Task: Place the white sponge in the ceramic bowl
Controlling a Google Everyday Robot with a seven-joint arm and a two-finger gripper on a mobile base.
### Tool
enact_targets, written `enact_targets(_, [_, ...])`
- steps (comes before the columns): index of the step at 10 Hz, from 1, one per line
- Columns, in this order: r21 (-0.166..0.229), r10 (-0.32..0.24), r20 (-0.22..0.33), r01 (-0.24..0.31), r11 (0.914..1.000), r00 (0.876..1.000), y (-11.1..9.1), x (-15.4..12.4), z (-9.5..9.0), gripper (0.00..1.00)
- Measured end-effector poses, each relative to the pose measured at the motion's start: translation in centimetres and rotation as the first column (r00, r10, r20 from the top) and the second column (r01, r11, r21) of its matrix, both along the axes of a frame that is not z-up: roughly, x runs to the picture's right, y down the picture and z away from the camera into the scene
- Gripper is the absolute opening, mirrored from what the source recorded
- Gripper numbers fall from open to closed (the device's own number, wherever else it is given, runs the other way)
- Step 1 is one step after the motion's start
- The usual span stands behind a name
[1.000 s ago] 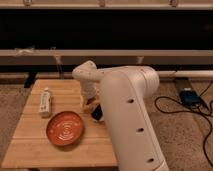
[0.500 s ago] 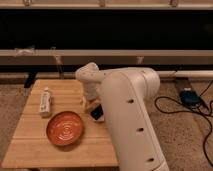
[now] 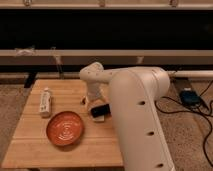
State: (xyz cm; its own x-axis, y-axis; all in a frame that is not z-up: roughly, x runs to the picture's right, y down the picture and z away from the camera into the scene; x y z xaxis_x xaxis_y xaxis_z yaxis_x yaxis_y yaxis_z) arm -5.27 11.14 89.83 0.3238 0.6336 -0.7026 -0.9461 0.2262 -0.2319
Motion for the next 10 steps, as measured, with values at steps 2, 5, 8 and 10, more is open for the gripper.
enact_targets(2, [-0.019,0.020,0.005,-0.019,0.9996,1.000,0.3,0.4,-0.1,0.80])
enact_targets(5, [-0.069,0.026,0.002,-0.025,0.9973,1.000,1.4,0.4,0.8,0.80])
enact_targets(8, [-0.090,0.021,-0.004,-0.022,0.9957,1.000,1.9,0.5,1.2,0.66])
enact_targets(10, [-0.083,0.017,-0.008,-0.017,0.9964,1.000,1.9,0.3,1.0,0.45])
